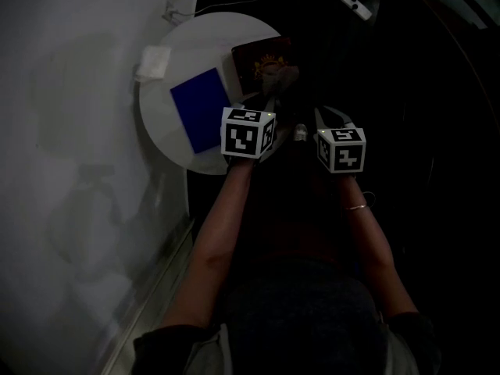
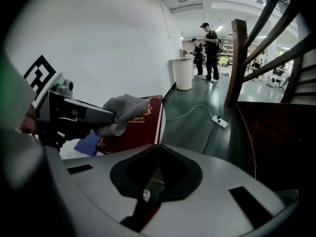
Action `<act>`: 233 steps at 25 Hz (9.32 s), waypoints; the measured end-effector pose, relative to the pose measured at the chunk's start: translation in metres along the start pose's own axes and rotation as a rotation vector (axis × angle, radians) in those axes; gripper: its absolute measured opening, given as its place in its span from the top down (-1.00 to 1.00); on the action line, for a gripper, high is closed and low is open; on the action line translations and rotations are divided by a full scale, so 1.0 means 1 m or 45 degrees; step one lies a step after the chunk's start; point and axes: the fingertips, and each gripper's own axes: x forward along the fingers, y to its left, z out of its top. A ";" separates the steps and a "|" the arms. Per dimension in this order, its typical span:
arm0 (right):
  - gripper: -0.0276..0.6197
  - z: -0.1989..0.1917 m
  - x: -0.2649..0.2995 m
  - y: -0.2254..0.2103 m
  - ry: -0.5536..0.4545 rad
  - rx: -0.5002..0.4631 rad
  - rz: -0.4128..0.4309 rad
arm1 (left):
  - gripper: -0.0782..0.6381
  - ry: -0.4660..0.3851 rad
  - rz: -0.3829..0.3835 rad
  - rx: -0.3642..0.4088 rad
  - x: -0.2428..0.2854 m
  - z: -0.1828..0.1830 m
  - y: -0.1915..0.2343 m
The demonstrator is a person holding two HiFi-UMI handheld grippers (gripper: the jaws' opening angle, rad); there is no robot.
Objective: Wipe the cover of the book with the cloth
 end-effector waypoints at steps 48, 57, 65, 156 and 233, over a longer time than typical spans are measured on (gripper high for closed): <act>0.82 0.005 0.032 0.092 0.048 -0.158 0.076 | 0.69 0.073 0.019 -0.115 -0.033 -0.071 0.063; 0.82 0.015 0.037 0.090 0.057 -0.179 0.077 | 0.69 0.057 0.121 -0.167 -0.049 -0.064 0.101; 0.82 0.025 0.044 0.083 0.059 -0.191 0.085 | 0.69 -0.015 0.219 -0.129 -0.039 -0.009 0.139; 0.82 0.031 0.040 0.114 -0.031 -0.214 0.048 | 0.69 0.148 -0.058 0.071 -0.089 -0.096 0.035; 0.83 0.157 -0.151 0.182 -0.810 -0.226 0.157 | 0.69 -0.849 0.107 0.259 -0.256 0.072 0.043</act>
